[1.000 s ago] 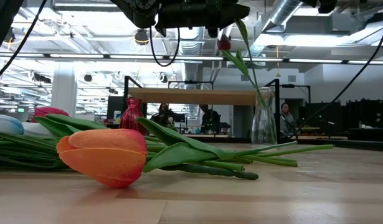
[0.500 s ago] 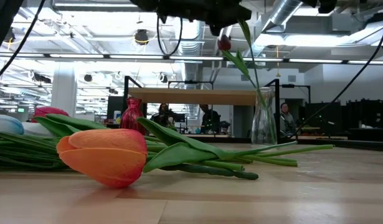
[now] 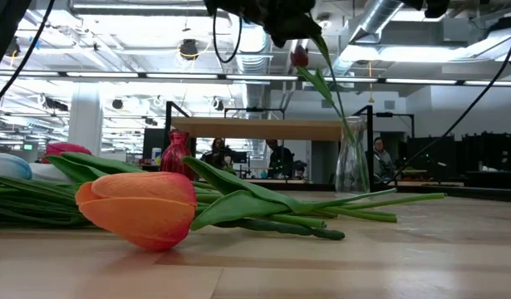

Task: Pick and place flowers into a vace then onto a shelf
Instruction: Put the black flower into the transparent vase

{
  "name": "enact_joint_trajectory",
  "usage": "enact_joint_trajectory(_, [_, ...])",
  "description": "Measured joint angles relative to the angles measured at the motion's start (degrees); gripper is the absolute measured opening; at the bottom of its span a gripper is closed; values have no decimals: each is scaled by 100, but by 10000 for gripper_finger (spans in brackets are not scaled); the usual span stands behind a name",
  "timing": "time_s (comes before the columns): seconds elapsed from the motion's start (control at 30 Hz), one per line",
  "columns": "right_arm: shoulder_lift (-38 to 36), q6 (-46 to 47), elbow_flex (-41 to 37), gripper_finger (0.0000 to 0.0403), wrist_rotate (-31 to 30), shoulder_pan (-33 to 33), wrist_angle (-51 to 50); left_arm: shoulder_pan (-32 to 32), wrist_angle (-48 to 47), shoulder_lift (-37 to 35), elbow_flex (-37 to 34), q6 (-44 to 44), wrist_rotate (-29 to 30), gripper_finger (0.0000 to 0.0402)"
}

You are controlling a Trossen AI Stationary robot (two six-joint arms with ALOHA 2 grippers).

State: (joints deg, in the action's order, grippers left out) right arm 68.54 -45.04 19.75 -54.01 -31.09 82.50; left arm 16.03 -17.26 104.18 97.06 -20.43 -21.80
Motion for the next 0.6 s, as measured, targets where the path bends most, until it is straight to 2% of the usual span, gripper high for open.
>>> enact_joint_trajectory(0.1, [1, 0, 0, 197, -9, 0, 0, -9, -21, 0, 0, 0, -2, 78])
enact_joint_trajectory(0.37, [0, -2, 0, 203, -10, 0, -20, -22, 18, 0, -2, -2, 69, 156])
enact_joint_trajectory(0.6, [1, -2, 0, 199, -10, 0, -24, -22, -239, 2, -4, 0, 155, 176])
